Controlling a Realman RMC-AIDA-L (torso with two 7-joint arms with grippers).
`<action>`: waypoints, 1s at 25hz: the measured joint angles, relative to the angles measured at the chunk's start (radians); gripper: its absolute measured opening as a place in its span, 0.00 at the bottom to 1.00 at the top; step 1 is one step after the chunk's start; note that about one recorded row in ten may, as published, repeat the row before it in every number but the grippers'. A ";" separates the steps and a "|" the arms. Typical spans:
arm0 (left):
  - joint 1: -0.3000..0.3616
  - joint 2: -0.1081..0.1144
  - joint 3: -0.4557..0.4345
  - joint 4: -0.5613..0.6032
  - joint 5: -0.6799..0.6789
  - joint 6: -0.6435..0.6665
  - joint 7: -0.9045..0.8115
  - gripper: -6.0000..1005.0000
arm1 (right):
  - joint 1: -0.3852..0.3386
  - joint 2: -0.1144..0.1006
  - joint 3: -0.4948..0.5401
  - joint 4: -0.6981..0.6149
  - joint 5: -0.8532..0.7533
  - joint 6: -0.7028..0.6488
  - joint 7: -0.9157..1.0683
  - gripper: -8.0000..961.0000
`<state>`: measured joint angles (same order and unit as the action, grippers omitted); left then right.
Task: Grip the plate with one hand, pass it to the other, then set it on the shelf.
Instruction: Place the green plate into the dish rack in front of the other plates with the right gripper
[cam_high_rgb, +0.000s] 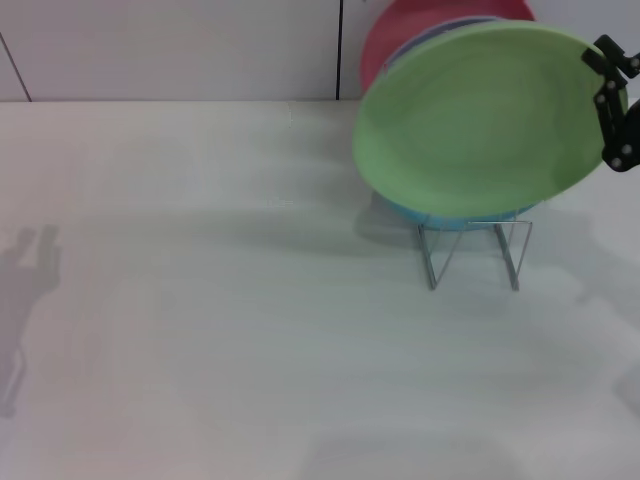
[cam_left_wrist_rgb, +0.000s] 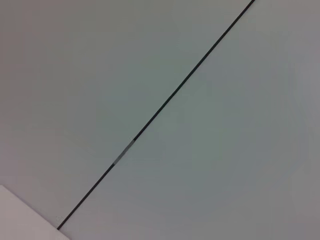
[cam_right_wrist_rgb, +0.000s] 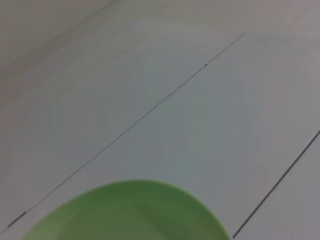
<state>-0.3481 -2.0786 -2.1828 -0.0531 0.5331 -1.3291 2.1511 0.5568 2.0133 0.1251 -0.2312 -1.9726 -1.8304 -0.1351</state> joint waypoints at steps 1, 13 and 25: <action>-0.002 0.000 0.000 0.006 0.000 -0.003 0.000 0.33 | 0.000 0.000 0.000 0.000 0.000 0.000 0.000 0.03; -0.006 -0.001 -0.002 0.033 -0.002 -0.028 0.001 0.33 | -0.012 -0.019 -0.013 -0.009 0.000 0.011 0.008 0.03; -0.009 -0.001 -0.002 0.064 -0.003 -0.063 0.001 0.34 | 0.008 -0.034 -0.057 -0.026 0.000 0.030 0.014 0.03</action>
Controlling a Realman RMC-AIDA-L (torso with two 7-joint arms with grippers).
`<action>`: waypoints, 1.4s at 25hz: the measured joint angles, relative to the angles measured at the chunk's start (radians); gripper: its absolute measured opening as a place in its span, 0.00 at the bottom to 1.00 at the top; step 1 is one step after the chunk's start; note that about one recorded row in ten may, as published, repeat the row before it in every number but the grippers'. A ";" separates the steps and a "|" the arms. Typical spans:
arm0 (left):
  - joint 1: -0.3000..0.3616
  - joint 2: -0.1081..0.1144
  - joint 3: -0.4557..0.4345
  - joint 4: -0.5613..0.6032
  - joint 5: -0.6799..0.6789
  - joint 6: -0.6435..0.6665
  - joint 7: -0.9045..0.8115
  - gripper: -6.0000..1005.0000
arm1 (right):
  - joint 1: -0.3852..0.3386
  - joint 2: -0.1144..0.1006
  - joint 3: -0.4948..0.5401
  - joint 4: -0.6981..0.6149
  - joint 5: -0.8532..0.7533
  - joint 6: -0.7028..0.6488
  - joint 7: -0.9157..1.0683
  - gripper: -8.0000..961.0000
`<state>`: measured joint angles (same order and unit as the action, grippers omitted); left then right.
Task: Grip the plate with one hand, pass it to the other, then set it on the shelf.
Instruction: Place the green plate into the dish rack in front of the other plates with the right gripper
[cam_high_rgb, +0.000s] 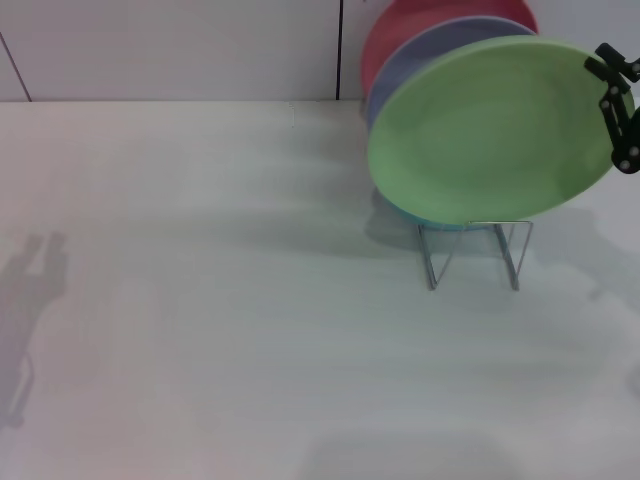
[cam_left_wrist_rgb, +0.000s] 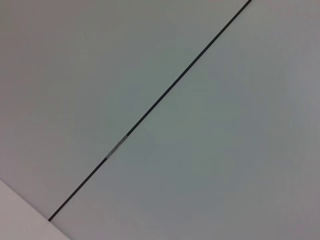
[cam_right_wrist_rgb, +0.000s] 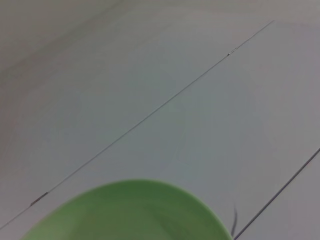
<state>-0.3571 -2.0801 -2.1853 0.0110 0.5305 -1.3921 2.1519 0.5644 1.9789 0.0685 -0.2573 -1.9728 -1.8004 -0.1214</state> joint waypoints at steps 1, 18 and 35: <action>0.000 0.000 0.000 0.001 0.000 -0.002 0.000 0.34 | 0.000 0.000 0.000 0.000 0.000 0.000 0.000 0.03; -0.017 0.000 -0.014 0.025 -0.001 -0.006 -0.001 0.34 | 0.000 -0.013 -0.053 -0.010 0.000 0.047 -0.008 0.03; -0.021 0.000 -0.014 0.028 0.000 -0.017 0.000 0.35 | -0.025 -0.005 -0.081 -0.010 0.000 0.063 -0.010 0.03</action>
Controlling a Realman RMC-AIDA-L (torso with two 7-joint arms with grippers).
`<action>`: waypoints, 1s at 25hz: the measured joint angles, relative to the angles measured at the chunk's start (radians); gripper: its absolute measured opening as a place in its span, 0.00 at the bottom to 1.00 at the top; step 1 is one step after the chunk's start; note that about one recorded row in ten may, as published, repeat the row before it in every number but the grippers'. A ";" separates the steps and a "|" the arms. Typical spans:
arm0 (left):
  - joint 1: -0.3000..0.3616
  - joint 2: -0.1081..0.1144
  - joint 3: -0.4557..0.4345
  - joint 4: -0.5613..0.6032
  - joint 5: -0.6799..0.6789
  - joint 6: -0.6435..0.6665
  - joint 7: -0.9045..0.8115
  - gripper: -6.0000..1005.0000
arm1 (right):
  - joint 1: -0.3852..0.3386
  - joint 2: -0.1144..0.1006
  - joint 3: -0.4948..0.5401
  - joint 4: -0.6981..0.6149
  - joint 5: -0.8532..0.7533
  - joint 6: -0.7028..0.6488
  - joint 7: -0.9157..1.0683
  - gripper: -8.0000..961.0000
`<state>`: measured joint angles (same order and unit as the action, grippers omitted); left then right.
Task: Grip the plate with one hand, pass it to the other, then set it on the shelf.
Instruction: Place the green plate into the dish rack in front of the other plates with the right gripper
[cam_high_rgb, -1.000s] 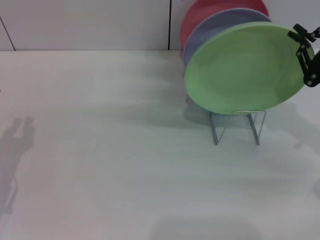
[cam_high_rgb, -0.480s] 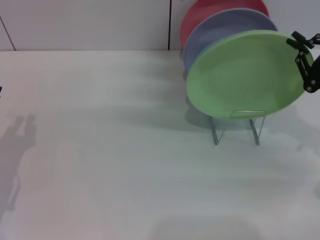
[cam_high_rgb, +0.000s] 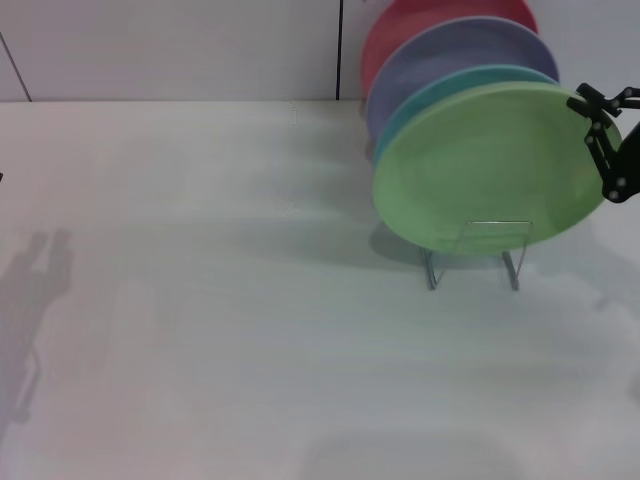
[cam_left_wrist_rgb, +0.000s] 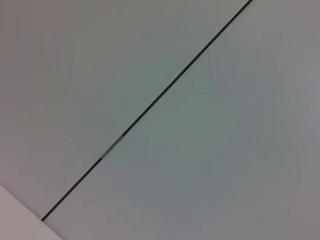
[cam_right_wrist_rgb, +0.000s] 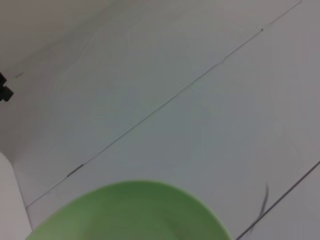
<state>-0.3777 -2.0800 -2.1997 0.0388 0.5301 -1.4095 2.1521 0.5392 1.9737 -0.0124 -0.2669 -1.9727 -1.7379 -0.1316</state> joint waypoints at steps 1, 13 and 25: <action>0.000 0.000 0.000 0.000 0.000 0.000 0.000 0.35 | 0.000 0.001 0.000 0.000 0.000 0.003 0.000 0.03; 0.002 0.000 0.000 0.005 0.004 -0.012 -0.001 0.35 | -0.004 0.002 0.000 0.000 -0.001 0.030 -0.001 0.03; 0.008 0.000 0.000 0.021 0.002 -0.030 -0.001 0.36 | -0.001 0.011 0.000 0.007 -0.002 0.042 -0.047 0.03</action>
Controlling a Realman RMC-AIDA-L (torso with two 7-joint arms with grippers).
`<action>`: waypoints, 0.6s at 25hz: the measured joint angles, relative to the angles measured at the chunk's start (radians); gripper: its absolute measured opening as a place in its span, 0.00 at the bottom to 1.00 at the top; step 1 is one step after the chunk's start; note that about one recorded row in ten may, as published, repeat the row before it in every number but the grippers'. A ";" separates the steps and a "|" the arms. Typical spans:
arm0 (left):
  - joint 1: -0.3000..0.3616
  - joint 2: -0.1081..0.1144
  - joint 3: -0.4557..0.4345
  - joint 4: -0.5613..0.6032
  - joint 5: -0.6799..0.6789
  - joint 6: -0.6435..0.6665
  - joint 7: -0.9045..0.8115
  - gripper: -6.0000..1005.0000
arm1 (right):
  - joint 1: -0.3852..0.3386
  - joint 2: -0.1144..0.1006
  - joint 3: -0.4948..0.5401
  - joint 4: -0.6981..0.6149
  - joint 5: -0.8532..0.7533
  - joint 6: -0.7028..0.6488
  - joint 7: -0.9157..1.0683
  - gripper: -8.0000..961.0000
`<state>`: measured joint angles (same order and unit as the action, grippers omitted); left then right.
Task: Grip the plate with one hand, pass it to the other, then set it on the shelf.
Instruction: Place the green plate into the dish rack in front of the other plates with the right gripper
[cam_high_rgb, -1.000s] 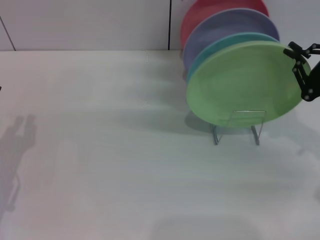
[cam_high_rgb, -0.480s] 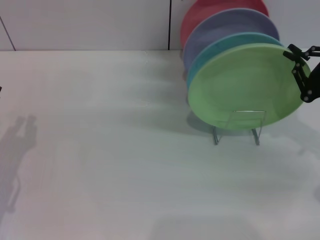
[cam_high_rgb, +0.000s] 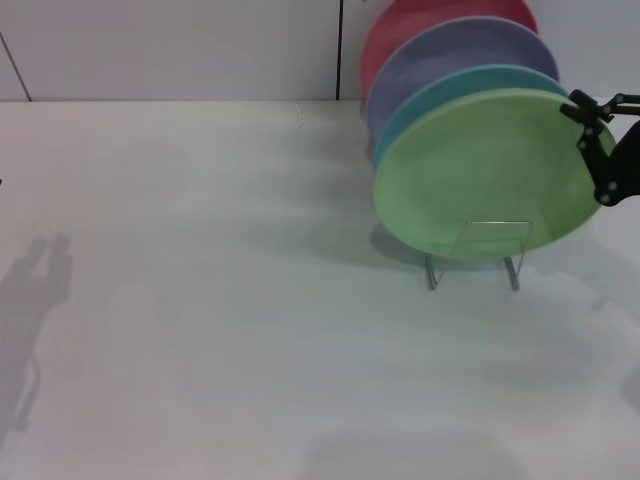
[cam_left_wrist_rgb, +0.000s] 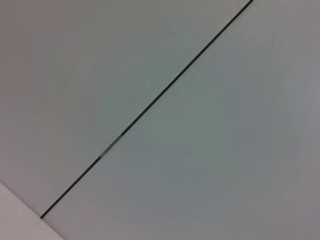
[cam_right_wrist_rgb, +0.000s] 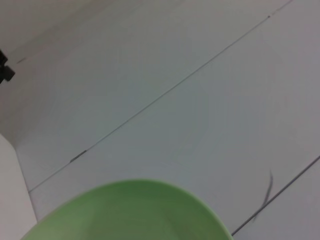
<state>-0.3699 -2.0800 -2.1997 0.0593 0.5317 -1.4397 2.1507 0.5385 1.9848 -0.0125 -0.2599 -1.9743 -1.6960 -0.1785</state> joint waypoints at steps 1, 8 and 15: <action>0.000 0.000 0.000 0.000 0.000 0.000 0.000 0.36 | 0.000 0.000 0.000 0.000 0.000 0.000 0.000 0.03; 0.003 0.000 0.000 0.007 -0.001 -0.013 0.000 0.36 | 0.004 0.003 -0.013 0.001 0.000 0.018 -0.015 0.03; 0.003 0.000 -0.003 0.014 -0.002 -0.019 0.000 0.36 | 0.004 0.003 -0.014 0.001 0.000 0.020 -0.017 0.04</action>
<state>-0.3666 -2.0800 -2.2025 0.0729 0.5292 -1.4589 2.1506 0.5430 1.9881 -0.0266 -0.2592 -1.9743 -1.6761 -0.1950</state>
